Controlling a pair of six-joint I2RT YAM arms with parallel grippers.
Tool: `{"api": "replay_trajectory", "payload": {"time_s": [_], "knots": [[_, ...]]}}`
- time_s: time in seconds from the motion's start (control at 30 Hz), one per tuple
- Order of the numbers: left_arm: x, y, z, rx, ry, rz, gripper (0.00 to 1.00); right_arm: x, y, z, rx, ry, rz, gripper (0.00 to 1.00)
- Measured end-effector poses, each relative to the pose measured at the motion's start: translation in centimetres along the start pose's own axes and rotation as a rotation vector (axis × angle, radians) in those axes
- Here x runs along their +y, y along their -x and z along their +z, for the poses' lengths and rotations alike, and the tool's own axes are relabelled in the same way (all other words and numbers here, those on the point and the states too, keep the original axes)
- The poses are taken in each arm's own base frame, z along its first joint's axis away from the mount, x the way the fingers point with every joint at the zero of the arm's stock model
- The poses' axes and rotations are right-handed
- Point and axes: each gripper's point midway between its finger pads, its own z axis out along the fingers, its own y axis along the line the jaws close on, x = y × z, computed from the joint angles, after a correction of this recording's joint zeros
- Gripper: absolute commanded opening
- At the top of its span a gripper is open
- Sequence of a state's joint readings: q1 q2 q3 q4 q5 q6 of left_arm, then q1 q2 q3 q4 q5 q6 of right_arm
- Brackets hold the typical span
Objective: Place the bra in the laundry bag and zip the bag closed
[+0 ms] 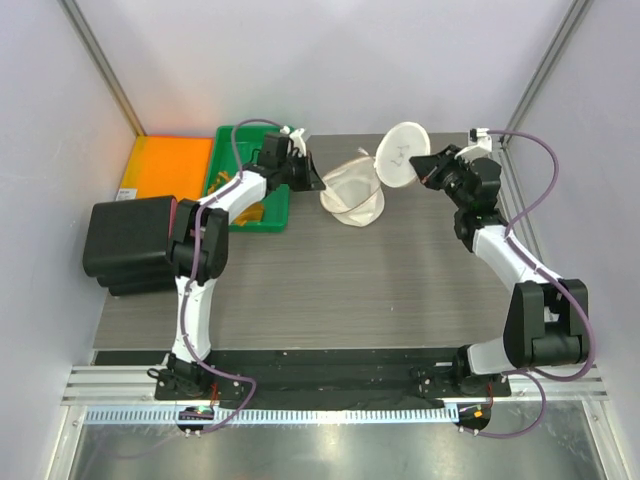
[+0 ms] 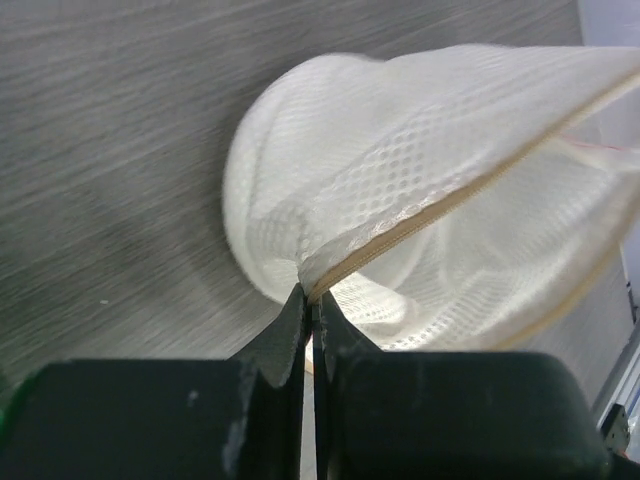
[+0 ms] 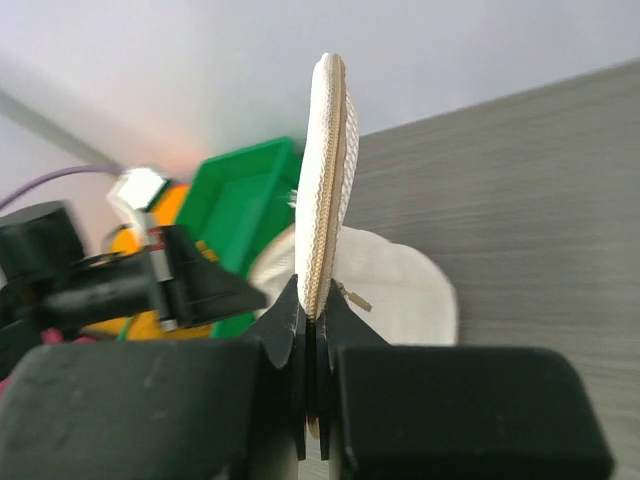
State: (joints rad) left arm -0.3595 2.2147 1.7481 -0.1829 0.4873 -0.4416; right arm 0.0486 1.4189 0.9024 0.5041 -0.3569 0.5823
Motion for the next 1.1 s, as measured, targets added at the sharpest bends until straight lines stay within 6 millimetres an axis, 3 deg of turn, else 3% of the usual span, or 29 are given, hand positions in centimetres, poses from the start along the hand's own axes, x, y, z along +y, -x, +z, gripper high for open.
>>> {"api": "replay_trajectory", "payload": {"time_s": [0.1, 0.17, 0.33, 0.43, 0.47, 0.5, 0.53, 0.6, 0.67, 0.83, 0.87, 0.9, 0.97, 1.1], "knots": [[-1.3, 1.3, -0.7, -0.038, -0.030, 0.018, 0.00, -2.9, -0.3, 0.0, 0.002, -0.129, 0.030, 0.03], [-1.9, 2.2, -0.8, -0.063, -0.046, 0.020, 0.00, -5.1, -1.5, 0.2, 0.027, -0.198, 0.079, 0.04], [-3.1, 3.9, 0.2, -0.092, -0.065, 0.029, 0.00, -9.9, -7.7, 0.7, 0.149, -0.314, 0.245, 0.15], [-3.9, 4.5, 1.7, -0.094, -0.058, 0.051, 0.01, -12.4, -11.6, -0.3, 0.230, -0.381, 0.337, 0.38], [-4.1, 4.3, 2.2, -0.087, -0.053, 0.061, 0.02, -12.9, -12.3, -0.7, 0.248, -0.404, 0.358, 0.48], [-4.2, 4.0, 2.6, -0.079, -0.047, 0.063, 0.04, -13.3, -12.7, -1.0, 0.262, -0.424, 0.369, 0.64], [-4.3, 3.6, 2.9, -0.070, -0.039, 0.065, 0.11, -13.7, -12.9, -1.3, 0.272, -0.441, 0.372, 0.69], [-4.4, 2.9, 3.3, -0.050, -0.025, 0.068, 0.26, -14.5, -12.9, -1.6, 0.282, -0.486, 0.361, 0.80], [-4.4, 2.1, 3.5, -0.036, -0.005, 0.078, 0.37, -15.5, -12.2, -1.9, 0.304, -0.565, 0.320, 0.83], [-2.4, 0.6, 1.9, -0.023, 0.100, 0.093, 0.64, -17.4, -8.2, -2.4, 0.286, -0.748, 0.173, 0.88], [-1.8, 0.3, 1.0, -0.028, 0.140, 0.095, 0.75, -17.5, -7.6, -2.6, 0.281, -0.775, 0.143, 0.90], [-1.4, 0.2, 0.0, -0.032, 0.169, 0.101, 0.95, -17.7, -6.9, -3.0, 0.275, -0.812, 0.108, 0.92], [-1.0, 0.7, -2.3, -0.058, 0.229, 0.125, 0.98, -17.7, -6.0, -4.0, 0.274, -0.864, 0.057, 0.93], [-1.2, 4.2, -7.9, -0.182, 0.333, 0.140, 0.96, -16.2, -5.1, -4.6, 0.284, -0.907, -0.049, 0.98]]}}
